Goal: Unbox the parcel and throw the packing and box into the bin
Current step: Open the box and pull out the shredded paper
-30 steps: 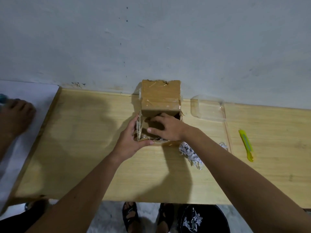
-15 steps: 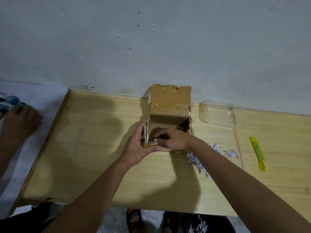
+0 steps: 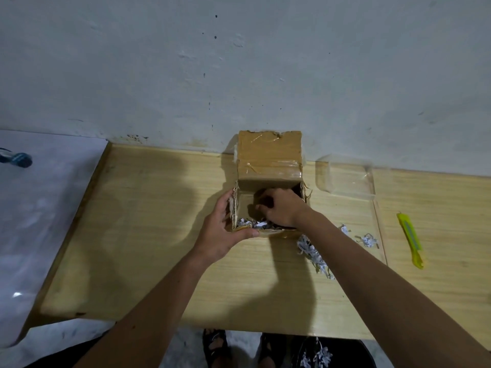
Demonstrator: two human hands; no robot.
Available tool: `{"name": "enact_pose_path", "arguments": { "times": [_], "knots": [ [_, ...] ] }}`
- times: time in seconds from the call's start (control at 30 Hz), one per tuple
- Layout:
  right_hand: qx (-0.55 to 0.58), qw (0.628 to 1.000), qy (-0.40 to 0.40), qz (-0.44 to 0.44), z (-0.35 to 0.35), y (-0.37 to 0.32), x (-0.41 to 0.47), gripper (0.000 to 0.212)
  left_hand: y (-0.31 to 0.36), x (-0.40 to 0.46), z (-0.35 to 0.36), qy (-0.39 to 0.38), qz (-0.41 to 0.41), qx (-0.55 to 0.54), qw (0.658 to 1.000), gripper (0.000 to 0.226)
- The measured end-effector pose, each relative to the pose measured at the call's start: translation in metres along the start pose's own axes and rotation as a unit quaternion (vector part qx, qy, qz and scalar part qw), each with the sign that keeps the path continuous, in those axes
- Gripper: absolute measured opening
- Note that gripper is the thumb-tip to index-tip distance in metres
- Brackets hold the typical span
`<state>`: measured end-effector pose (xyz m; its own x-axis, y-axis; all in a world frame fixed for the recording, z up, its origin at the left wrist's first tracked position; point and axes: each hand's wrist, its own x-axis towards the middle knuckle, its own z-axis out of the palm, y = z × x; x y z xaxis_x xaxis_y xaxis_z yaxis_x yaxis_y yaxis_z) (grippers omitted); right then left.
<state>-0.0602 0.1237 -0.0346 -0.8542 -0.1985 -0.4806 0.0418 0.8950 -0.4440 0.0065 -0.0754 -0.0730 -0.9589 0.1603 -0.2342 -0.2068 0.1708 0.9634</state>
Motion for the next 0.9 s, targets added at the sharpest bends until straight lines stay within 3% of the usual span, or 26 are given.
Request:
{"name": "enact_pose_path", "arguments": {
  "times": [0.13,0.43,0.53,0.6,0.7,0.83,0.9],
  "knots": [
    [-0.035,0.999,-0.032,-0.01,0.004,0.0,-0.002,0.043,-0.001,0.0,0.001,-0.001,-0.001,-0.002,1.0,0.11],
    [0.092,0.991,-0.1,-0.019,0.007,-0.002,-0.006,0.034,-0.002,0.0,0.001,-0.003,0.002,0.005,1.0,0.112],
    [0.132,0.986,-0.096,-0.038,0.006,0.001,-0.007,0.032,-0.001,-0.001,0.0,-0.005,0.004,0.006,1.0,0.113],
    [0.147,0.986,-0.053,-0.053,0.004,0.004,-0.007,0.035,-0.001,0.0,0.0,-0.006,0.003,0.009,1.0,0.112],
    [0.074,0.995,0.013,-0.071,-0.002,0.007,-0.007,0.046,-0.001,0.0,-0.001,-0.003,-0.002,0.011,1.0,0.111],
    [-0.076,0.992,-0.104,0.006,-0.001,0.003,-0.005,0.079,0.001,-0.002,0.002,-0.015,-0.001,0.007,1.0,0.111],
    [-0.085,0.985,-0.147,0.016,-0.002,-0.001,-0.007,0.082,0.002,-0.003,0.004,-0.016,-0.001,0.006,1.0,0.111]
  ]
}}
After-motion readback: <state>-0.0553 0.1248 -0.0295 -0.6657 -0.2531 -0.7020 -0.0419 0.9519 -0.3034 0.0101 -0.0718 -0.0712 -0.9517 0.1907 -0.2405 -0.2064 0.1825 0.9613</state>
